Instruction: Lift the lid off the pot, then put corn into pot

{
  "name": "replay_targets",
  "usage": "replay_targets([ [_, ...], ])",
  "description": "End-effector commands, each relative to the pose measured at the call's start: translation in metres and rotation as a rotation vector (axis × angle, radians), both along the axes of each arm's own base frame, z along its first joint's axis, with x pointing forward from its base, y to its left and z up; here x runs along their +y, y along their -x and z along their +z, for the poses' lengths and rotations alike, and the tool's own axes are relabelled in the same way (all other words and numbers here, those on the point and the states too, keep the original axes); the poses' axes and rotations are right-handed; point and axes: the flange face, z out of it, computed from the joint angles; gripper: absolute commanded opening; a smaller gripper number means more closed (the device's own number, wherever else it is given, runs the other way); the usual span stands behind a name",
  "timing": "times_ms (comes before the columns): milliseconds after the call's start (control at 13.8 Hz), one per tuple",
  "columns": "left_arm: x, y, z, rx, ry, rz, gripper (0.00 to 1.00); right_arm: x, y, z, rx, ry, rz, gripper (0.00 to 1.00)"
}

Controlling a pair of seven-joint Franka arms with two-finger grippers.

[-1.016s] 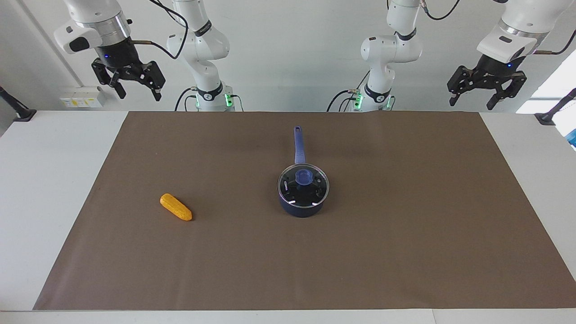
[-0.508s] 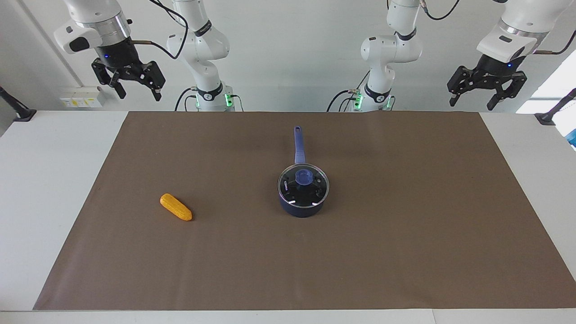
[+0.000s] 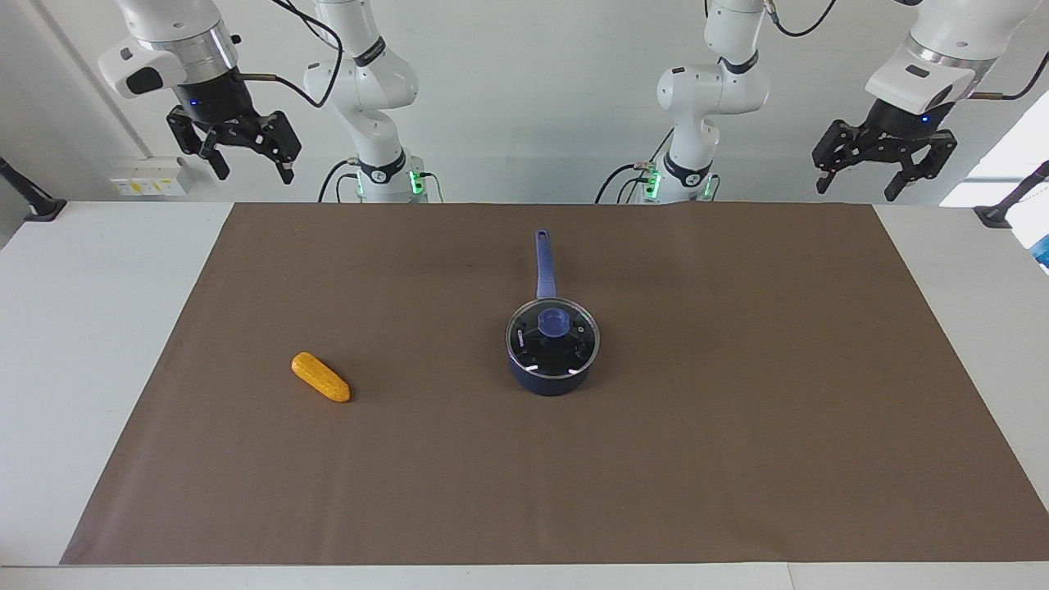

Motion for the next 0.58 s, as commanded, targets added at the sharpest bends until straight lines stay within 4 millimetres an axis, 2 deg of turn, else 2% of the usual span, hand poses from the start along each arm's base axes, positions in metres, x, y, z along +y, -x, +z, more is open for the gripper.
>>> replay_targets([
  [0,0.0030,0.0069,-0.0002,0.003,0.008,0.013,1.00,-0.0022,0.0048,0.0039,-0.003,-0.009,0.018,1.00],
  [508,-0.0050,0.0071,-0.0013,-0.002,0.008,-0.002,1.00,-0.0022,0.0048,0.0039,-0.003,-0.009,0.018,1.00],
])
